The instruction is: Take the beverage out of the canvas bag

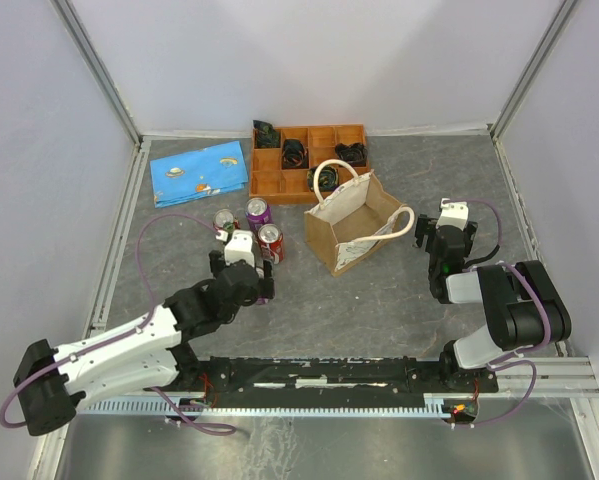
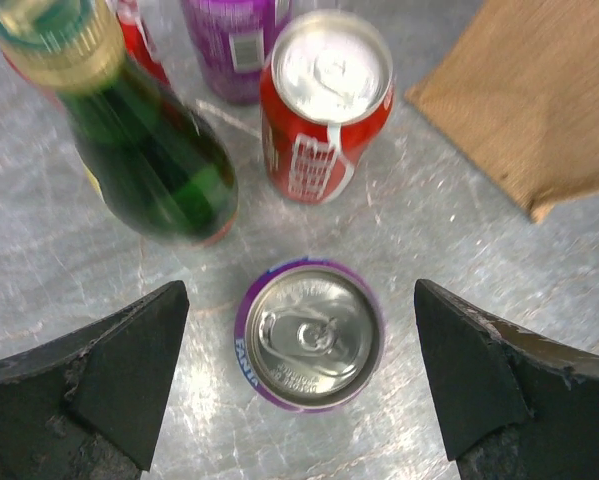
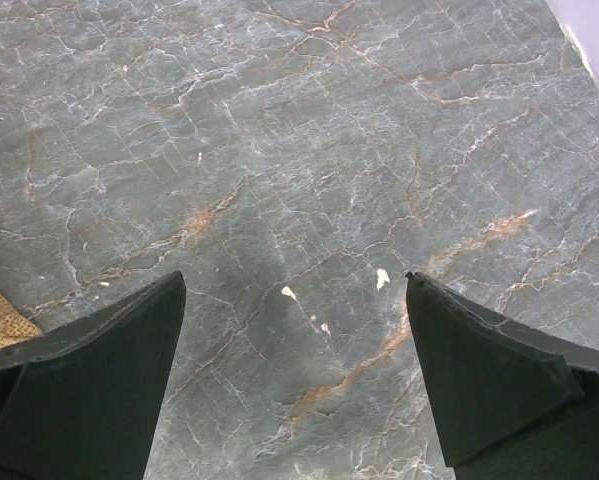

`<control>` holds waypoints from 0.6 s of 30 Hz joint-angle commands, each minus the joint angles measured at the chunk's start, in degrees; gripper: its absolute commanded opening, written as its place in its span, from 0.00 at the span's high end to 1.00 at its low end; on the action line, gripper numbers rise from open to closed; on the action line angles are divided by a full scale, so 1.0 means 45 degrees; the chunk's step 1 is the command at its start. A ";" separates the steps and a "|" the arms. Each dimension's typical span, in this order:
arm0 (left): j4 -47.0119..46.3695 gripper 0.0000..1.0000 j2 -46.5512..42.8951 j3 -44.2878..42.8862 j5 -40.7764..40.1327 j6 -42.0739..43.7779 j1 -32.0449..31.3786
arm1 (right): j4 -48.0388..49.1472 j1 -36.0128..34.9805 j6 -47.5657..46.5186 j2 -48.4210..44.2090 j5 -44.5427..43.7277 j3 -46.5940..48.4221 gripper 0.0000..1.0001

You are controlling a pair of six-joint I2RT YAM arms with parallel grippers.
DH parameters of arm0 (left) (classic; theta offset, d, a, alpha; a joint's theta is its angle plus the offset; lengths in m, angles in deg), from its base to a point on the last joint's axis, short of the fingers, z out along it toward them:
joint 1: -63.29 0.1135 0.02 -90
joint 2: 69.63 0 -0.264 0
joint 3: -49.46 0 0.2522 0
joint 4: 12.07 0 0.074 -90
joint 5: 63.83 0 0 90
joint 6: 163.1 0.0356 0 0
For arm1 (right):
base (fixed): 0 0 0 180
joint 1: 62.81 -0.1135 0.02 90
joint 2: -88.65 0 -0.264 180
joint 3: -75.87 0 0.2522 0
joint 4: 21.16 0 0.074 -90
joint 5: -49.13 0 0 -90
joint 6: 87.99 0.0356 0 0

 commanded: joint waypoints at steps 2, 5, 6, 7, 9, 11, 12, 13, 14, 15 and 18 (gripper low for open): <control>-0.1439 0.01 -0.0172 -0.1826 -0.1095 0.2260 -0.0008 | 0.0393 0.0036 0.0046 -0.0141 0.0054 0.0332 0.01; -0.2423 0.01 0.0542 -0.2888 -0.1047 0.3938 0.0007 | 0.0402 0.0039 0.0051 -0.0130 0.0044 0.0332 0.01; -0.2749 0.01 0.0818 -0.3264 -0.1056 0.4458 0.0021 | 0.0394 0.0022 0.0046 -0.0130 0.0044 0.0332 0.01; -0.3156 0.01 0.1079 -0.3600 -0.1010 0.5031 0.0050 | 0.0395 0.0023 0.0051 -0.0125 0.0044 0.0332 0.01; -0.3951 0.01 0.1504 -0.4167 -0.0875 0.6011 0.0254 | 0.0393 0.0023 0.0056 -0.0141 0.0044 0.0332 0.01; -0.4441 0.01 0.1879 -0.4703 -0.0021 0.6587 0.0998 | 0.0393 0.0030 0.0055 -0.0131 0.0045 0.0332 0.01; -0.4520 0.01 0.2015 -0.4944 0.0528 0.6604 0.1598 | 0.0410 0.0024 0.0042 -0.0130 0.0049 0.0332 0.01; -0.4625 0.01 0.2120 -0.5118 0.1155 0.6606 0.2268 | 0.0405 0.0033 0.0050 -0.0132 0.0050 0.0342 0.01; -0.4782 0.01 0.2192 -0.5234 0.1663 0.6572 0.3004 | 0.0404 0.0034 0.0051 -0.0130 0.0055 0.0337 0.01; -0.4961 0.01 0.2267 -0.5269 0.2042 0.6585 0.3660 | 0.0394 0.0031 0.0051 -0.0128 0.0055 0.0333 0.01; -0.5164 0.01 0.2550 -0.5453 0.2187 0.6883 0.5299 | 0.0393 0.0020 0.0029 -0.0143 0.0044 0.0332 0.01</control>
